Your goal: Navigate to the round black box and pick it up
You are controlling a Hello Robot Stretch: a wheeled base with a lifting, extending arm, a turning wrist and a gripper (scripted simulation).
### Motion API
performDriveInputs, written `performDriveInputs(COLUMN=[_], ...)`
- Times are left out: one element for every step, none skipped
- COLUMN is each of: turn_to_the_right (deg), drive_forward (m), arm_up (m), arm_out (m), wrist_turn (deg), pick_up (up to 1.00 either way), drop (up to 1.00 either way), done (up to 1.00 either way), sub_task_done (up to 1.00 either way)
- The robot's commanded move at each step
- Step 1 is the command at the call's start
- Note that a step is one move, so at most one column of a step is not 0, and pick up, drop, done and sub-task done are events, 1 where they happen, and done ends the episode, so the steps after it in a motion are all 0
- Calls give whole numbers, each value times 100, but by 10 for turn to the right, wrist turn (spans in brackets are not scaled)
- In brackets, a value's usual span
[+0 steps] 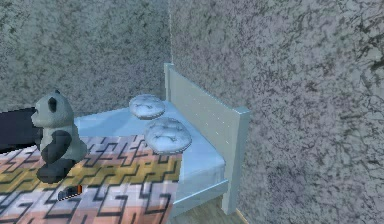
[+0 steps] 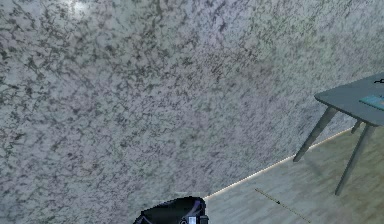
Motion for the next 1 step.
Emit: performDriveInputs(turn_to_the_right=[0], drive_forward=[0], arm_up=[0], arm_out=[0], wrist_turn=[450], pick_up=[0], drop=[0], done=[0], sub_task_done=[0])
